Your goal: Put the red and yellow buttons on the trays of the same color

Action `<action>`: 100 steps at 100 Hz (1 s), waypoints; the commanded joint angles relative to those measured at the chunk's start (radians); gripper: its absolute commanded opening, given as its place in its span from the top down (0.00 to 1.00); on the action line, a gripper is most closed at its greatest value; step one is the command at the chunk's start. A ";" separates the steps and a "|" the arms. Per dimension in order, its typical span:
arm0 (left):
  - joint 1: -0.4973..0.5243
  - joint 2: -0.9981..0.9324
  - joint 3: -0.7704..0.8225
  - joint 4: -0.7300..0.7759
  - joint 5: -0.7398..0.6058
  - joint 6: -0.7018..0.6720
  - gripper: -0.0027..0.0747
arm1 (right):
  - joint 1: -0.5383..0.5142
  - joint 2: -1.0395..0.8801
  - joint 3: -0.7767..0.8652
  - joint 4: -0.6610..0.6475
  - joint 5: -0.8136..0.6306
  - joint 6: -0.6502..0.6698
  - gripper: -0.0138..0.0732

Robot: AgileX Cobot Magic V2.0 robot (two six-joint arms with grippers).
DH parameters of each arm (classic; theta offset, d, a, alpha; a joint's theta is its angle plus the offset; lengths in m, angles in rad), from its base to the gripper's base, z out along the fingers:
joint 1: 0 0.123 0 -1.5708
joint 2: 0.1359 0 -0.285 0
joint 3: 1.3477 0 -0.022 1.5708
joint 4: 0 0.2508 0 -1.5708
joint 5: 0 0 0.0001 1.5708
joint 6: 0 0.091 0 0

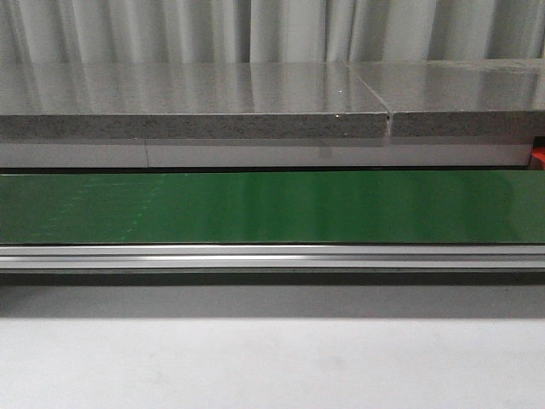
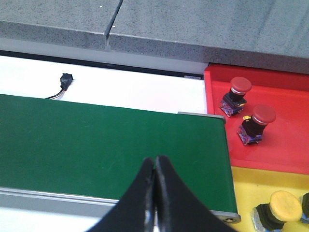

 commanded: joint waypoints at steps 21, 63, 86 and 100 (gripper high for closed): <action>0.005 0.029 -0.057 0.008 -0.047 -0.005 0.14 | -0.001 -0.002 -0.027 0.006 -0.065 -0.007 0.92; 0.005 0.074 -0.057 0.010 -0.060 -0.005 0.25 | -0.002 -0.002 -0.027 0.006 -0.065 -0.007 0.92; 0.005 0.074 -0.061 0.013 -0.072 0.005 0.71 | -0.002 -0.002 -0.027 0.006 -0.065 -0.007 0.92; 0.003 0.056 -0.078 0.013 -0.056 0.025 0.94 | -0.002 -0.002 -0.027 0.006 -0.065 -0.007 0.92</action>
